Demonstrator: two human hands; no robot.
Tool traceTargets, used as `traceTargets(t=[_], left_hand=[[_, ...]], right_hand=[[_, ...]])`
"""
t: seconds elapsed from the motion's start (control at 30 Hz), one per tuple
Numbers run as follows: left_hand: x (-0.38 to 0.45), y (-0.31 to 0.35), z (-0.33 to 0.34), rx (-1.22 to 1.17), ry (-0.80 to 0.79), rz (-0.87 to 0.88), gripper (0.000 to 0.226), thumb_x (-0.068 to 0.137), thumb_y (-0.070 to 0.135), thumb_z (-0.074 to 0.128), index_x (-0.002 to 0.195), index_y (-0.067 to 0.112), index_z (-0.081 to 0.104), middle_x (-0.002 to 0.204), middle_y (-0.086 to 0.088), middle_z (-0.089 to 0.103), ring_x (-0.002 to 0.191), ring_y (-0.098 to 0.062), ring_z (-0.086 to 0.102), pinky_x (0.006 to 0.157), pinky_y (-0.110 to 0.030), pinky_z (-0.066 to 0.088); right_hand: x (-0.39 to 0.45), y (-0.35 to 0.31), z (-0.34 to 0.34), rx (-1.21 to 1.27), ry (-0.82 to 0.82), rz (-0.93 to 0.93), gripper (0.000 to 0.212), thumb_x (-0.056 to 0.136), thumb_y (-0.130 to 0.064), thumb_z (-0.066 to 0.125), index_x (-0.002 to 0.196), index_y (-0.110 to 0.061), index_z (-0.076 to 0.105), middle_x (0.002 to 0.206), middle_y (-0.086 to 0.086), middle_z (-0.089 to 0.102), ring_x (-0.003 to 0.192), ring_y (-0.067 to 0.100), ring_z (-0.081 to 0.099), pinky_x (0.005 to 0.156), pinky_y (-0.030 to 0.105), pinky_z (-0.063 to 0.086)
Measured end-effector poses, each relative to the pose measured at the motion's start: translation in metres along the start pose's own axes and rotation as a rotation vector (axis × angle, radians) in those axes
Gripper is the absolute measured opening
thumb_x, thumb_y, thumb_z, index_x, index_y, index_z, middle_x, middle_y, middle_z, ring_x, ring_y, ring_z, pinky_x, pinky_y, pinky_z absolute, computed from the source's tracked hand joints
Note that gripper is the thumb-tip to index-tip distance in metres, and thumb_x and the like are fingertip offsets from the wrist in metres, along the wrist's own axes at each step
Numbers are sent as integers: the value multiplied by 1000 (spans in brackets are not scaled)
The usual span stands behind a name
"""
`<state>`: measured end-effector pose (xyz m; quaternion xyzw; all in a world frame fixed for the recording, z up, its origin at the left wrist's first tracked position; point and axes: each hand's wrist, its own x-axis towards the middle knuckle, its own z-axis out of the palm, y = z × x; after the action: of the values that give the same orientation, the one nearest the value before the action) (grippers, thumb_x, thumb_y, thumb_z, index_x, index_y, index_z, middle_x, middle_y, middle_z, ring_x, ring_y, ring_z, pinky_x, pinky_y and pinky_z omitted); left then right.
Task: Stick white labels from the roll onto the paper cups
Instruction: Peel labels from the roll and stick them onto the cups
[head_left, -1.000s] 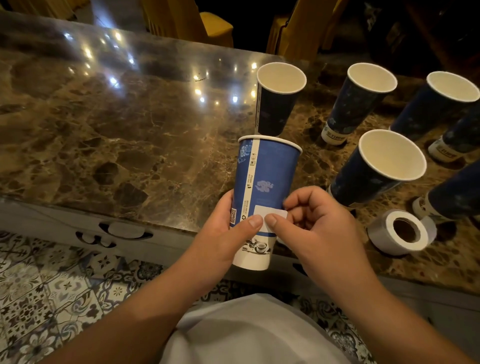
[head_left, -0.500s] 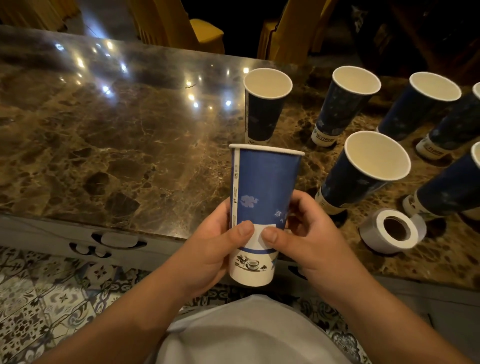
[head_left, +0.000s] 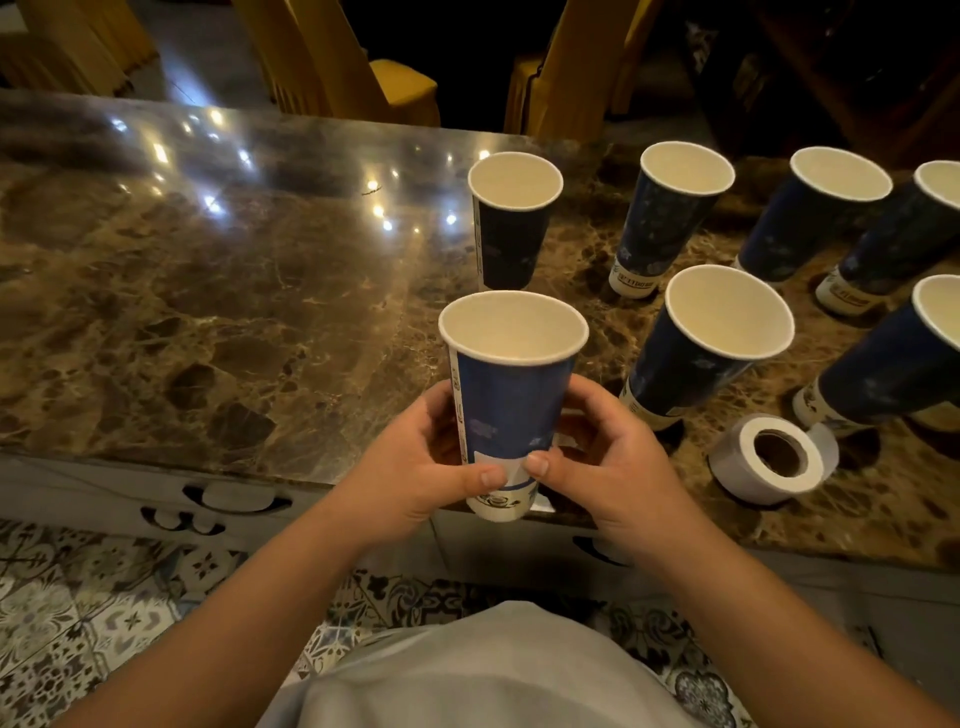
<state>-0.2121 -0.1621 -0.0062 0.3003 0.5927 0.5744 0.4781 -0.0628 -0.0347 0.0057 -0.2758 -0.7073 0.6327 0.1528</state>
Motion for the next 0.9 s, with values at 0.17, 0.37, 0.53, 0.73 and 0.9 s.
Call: traceTargets(t=[0.17, 0.37, 0.53, 0.73, 0.9], left_hand=[[10, 3, -4, 148, 73, 55, 67, 66, 2, 82, 124, 21, 52, 109, 4, 72, 103, -6, 68, 80, -19, 54], [29, -5, -10, 294, 354, 160, 70, 67, -5, 81, 112, 39, 49, 106, 23, 61, 92, 20, 59, 74, -1, 45], [34, -12, -15, 318, 397, 177, 63, 68, -8, 78, 101, 37, 51, 100, 17, 63, 85, 19, 61, 68, -2, 45], [35, -19, -24, 377, 372, 174, 63, 72, -5, 76, 117, 31, 51, 106, 19, 64, 94, 13, 62, 75, -6, 48], [38, -24, -35, 371, 371, 146, 70, 75, -1, 75, 132, 28, 47, 114, 20, 63, 106, 4, 62, 86, -15, 50]], right_hand=[[6, 11, -1, -160, 43, -55, 67, 80, -23, 75, 133, -45, 40, 136, -12, 54, 121, 2, 54, 100, 36, 51], [12, 26, 7, -320, 105, 4, 75, 82, -34, 73, 144, -42, 30, 146, -13, 43, 129, 5, 45, 106, 35, 45], [28, 34, 13, -375, 35, -8, 68, 86, -31, 69, 144, -40, 34, 144, -13, 47, 126, 1, 46, 103, 23, 42], [43, 38, 27, -280, 17, -26, 65, 87, -22, 69, 143, -36, 39, 138, -11, 53, 121, -1, 52, 98, 17, 46], [51, 42, 33, -257, -71, -15, 73, 87, -21, 69, 148, -36, 30, 148, -9, 43, 133, 3, 43, 108, 26, 40]])
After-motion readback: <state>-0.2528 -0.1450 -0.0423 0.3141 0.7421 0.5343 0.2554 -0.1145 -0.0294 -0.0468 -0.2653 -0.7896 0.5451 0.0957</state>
